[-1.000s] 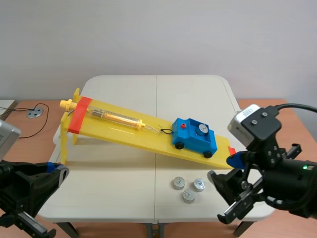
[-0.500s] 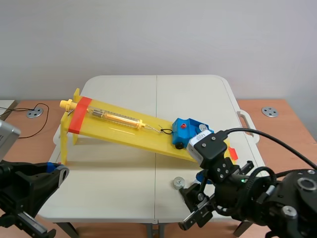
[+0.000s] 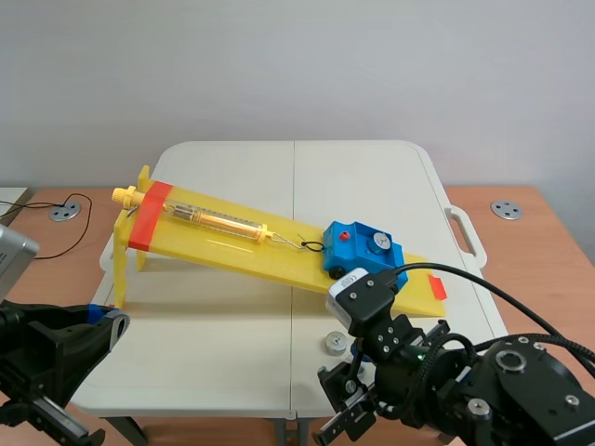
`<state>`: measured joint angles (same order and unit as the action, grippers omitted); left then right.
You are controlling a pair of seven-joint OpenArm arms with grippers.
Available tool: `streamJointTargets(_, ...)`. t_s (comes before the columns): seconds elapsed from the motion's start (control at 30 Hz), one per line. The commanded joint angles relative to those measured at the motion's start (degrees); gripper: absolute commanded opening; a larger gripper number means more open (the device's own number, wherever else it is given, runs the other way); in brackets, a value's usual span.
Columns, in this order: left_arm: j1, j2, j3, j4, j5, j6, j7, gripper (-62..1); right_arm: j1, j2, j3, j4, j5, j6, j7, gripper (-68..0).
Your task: Place the four metal weights on the blue cart on the ramp.
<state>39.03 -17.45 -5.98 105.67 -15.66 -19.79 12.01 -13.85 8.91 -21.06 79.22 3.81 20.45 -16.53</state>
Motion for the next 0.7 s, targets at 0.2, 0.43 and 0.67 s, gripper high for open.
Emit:
streamJointTargets(0.2,-1.11,0.44,-0.90,3.98,-2.93,-1.42,-5.95,-57.8,4.66,-0.46,-0.28,1.38,0.44,-3.34,8.66,-37.2)
streamJointTargets(0.43,-1.11,0.46,-0.90,3.98,-2.93,-1.42,-5.92,-57.8,6.27,-1.16,-0.35,-2.27,0.42,-3.80,8.48,-45.9)
streamJointTargets(0.67,-1.11,0.46,-0.90,3.98,-2.93,-1.42,-5.95,-57.8,6.38,-1.14,-0.35,-3.48,0.20,-4.63,6.67,-58.5)
